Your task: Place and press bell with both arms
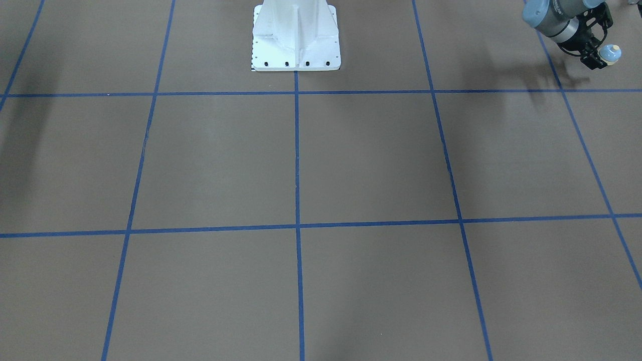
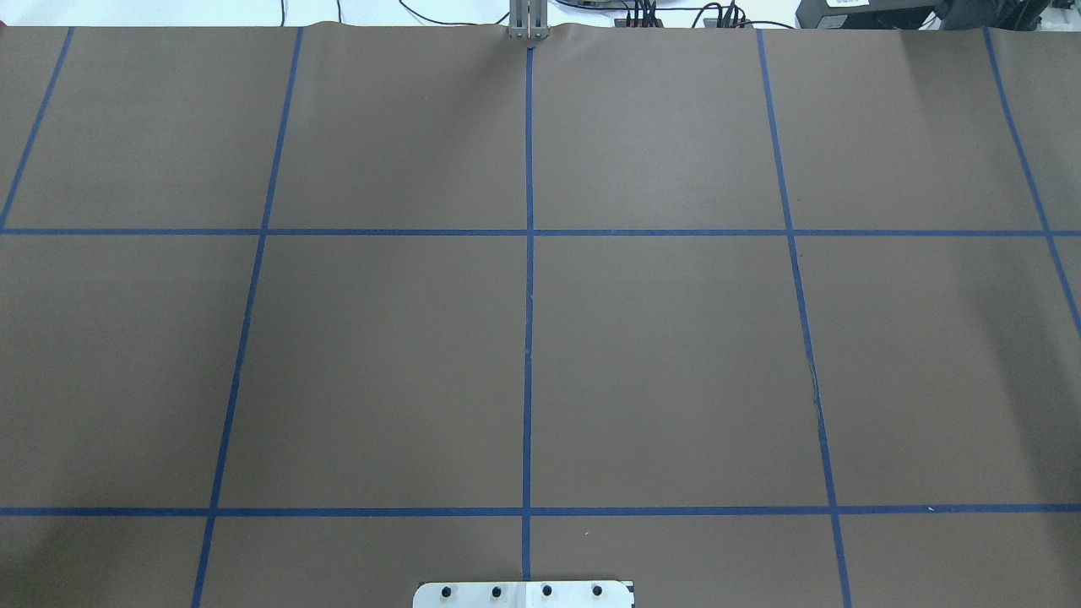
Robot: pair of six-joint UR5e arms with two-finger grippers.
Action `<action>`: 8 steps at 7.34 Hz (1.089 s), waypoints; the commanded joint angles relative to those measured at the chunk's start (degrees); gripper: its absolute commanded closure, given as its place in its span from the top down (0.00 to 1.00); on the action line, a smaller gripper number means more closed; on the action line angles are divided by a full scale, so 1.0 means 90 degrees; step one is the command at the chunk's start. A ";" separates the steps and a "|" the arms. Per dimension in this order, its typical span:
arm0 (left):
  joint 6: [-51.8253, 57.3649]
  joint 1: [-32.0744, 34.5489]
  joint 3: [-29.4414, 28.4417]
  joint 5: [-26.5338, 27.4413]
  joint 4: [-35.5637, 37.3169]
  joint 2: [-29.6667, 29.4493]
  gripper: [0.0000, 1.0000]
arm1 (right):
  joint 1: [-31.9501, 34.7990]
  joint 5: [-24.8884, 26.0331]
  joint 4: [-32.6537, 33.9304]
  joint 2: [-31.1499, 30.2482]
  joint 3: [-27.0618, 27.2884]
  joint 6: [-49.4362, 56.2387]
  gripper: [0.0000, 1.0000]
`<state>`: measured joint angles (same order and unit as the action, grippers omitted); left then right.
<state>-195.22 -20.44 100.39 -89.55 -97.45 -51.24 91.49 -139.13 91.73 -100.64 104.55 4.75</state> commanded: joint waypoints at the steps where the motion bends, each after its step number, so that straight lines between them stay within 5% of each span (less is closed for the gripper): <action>1: -0.0640 -0.0676 -0.0227 -0.0312 -0.0217 0.0000 1.00 | 0.0000 0.0000 -0.0007 0.0000 0.0004 0.0000 1.00; 8: -0.0985 -0.1108 -0.0881 -0.0362 -0.0919 0.0010 1.00 | 0.0000 0.0000 0.0003 -0.0117 0.0150 0.0000 1.00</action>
<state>-204.14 -30.37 93.62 -92.84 -104.55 -51.17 91.50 -139.13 91.75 -101.26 105.45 4.75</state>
